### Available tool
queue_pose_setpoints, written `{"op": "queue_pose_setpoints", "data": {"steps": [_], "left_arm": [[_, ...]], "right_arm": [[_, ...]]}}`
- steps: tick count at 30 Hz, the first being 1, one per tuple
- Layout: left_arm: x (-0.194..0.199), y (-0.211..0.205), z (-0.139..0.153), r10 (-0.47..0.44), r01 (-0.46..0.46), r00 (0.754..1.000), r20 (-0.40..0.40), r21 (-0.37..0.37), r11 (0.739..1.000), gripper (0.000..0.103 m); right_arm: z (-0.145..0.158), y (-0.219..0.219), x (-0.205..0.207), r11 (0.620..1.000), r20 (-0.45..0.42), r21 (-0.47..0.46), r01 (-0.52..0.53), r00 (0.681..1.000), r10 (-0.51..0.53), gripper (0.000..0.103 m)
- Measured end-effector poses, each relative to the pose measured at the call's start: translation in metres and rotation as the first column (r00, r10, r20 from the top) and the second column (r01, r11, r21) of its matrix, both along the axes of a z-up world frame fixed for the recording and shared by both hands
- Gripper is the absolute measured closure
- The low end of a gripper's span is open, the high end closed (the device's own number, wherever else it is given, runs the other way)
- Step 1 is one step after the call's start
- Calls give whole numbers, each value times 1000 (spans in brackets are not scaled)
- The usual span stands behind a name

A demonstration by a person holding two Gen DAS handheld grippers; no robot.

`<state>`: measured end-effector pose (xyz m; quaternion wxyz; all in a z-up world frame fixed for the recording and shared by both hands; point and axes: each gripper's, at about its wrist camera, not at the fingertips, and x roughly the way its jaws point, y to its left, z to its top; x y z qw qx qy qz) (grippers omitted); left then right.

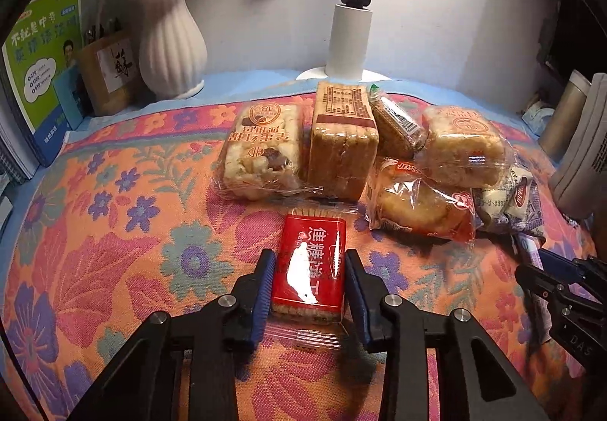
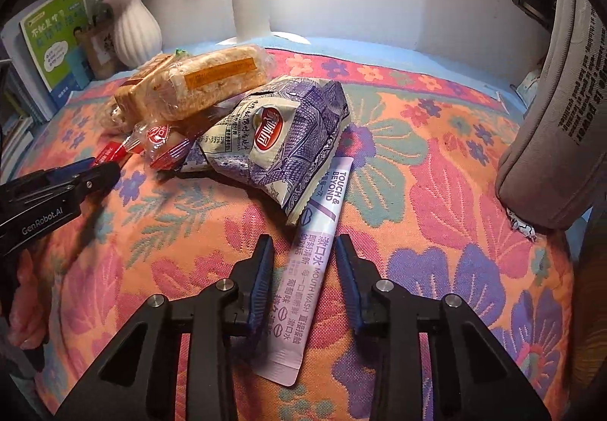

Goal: Organize snacks
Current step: 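Move both tools back to the snacks on the bedspread, then grasp the red biscuit box with the left tool while the right tool grasps the white stick pack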

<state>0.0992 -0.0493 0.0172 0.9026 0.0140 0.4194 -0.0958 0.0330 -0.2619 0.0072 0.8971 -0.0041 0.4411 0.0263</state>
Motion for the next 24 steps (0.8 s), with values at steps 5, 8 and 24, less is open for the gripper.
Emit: {"op": "queue_pose_setpoints", "data": {"steps": [5,8,24], "left_arm": [[-7,-1,4,-12,12,1000,26,-1,1000,68],[-13,1,6,-4,4,999,34,-6,1000,68],[-56,-2,9,-51,57,997,58,-107,993,69]], "right_arm": [[0,-9,-13,1000,-7,7,-6,1000,6,83],[0,-14,-26,1000,-12,18,-19,1000,19,84],[0,-35,-83,992,-47,97,-78,995,83,82]]}}
